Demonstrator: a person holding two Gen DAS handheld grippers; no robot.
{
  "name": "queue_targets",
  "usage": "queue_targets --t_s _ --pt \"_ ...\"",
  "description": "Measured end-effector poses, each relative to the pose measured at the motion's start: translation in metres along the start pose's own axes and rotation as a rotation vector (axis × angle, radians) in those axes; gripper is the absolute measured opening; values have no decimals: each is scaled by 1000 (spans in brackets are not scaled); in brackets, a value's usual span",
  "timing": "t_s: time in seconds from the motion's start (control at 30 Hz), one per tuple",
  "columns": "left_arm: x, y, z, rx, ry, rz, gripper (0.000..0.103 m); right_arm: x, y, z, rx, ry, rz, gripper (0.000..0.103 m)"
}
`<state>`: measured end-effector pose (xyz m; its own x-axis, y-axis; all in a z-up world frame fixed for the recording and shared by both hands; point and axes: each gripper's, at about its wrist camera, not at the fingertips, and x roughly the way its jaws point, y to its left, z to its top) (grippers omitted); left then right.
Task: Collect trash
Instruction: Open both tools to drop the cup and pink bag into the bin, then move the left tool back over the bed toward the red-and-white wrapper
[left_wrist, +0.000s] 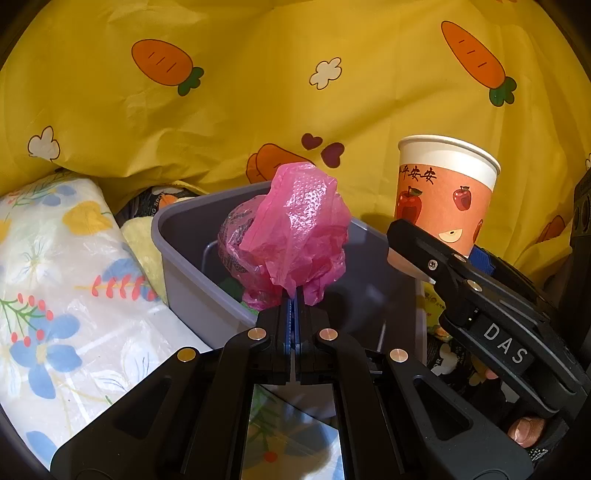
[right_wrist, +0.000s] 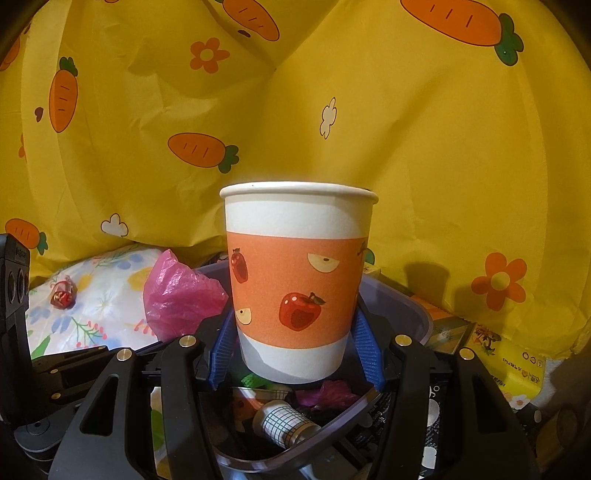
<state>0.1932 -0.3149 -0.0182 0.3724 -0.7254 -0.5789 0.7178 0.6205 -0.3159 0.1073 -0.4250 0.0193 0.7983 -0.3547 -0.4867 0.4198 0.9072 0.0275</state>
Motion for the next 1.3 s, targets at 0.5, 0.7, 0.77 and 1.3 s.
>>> queue_targets --t_s 0.5,0.7,0.77,1.3 --pt "-12 -1 -2 39 -50 9 56 7 -3 1 33 12 -6 66" --pt "-29 16 -6 -9 -102 83 84 5 -6 -1 50 3 -8 70" --pt "-32 21 -7 -22 -108 97 86 4 -4 -2 51 7 -2 71" --pt "-62 33 -20 -47 -133 151 89 -15 15 -17 12 -16 -34 83"
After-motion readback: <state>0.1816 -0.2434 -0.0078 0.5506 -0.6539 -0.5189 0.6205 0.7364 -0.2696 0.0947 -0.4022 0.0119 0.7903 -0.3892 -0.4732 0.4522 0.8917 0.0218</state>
